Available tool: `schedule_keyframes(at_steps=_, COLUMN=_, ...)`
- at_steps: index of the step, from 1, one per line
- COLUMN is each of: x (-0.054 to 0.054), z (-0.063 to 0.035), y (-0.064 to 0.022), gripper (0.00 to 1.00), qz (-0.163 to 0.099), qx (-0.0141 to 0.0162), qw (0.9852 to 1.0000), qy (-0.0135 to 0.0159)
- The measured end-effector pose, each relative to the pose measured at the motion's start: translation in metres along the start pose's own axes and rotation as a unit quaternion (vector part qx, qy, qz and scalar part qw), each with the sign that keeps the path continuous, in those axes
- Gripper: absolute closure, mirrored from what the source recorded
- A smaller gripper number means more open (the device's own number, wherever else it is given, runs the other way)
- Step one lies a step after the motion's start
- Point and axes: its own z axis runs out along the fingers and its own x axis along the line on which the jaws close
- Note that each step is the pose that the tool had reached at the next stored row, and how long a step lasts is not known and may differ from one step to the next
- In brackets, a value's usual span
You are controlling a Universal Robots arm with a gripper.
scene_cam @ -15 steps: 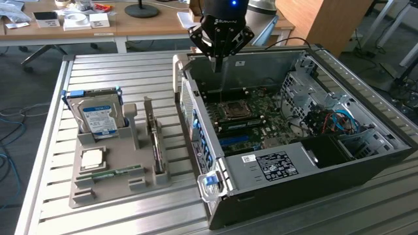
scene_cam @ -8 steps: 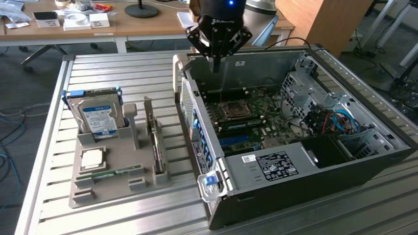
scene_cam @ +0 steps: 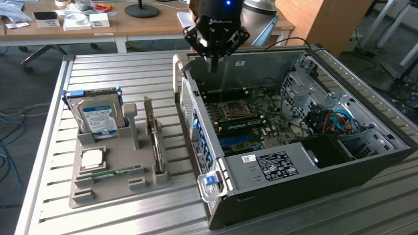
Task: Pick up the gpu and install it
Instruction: 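Reach for the gpu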
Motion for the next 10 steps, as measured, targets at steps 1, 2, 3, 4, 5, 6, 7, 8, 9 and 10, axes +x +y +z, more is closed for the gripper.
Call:
schedule_keyframes(at_steps=1, x=0.001, z=0.0000, y=-0.0001, gripper=0.89, qz=0.000, qx=0.0000, qw=1.0000, qy=0.0000)
schedule_keyframes(at_steps=2, x=0.002, z=0.0000, y=-0.0001, gripper=0.89, qz=0.000, qx=0.0000, qw=1.0000, qy=0.0000)
schedule_keyframes(at_steps=3, x=0.003, z=-0.0001, y=-0.0002, gripper=0.89, qz=0.000, qx=0.0000, qw=1.0000, qy=0.0000)
schedule_keyframes(at_steps=4, x=0.004, z=0.0000, y=-0.0003, gripper=0.89, qz=0.000, qx=0.0000, qw=1.0000, qy=0.0000)
schedule_keyframes(at_steps=5, x=0.005, z=-0.0001, y=-0.0004, gripper=0.89, qz=0.000, qx=0.0000, qw=1.0000, qy=0.0000)
schedule_keyframes(at_steps=6, x=0.006, z=-0.0001, y=-0.0005, gripper=0.89, qz=0.000, qx=0.0000, qw=1.0000, qy=0.0000)
schedule_keyframes(at_steps=7, x=0.008, z=-0.0001, y=-0.0006, gripper=0.89, qz=0.000, qx=0.0000, qw=1.0000, qy=0.0000)
schedule_keyframes(at_steps=8, x=0.009, z=-0.0002, y=-0.0007, gripper=0.89, qz=0.000, qx=0.0000, qw=1.0000, qy=0.0000)
schedule_keyframes(at_steps=9, x=0.010, z=-0.0002, y=-0.0007, gripper=0.89, qz=0.000, qx=0.0000, qw=1.0000, qy=0.0000)
schedule_keyframes(at_steps=10, x=0.011, z=-0.0002, y=-0.0008, gripper=0.89, qz=0.000, qx=0.0000, qw=1.0000, qy=0.0000)
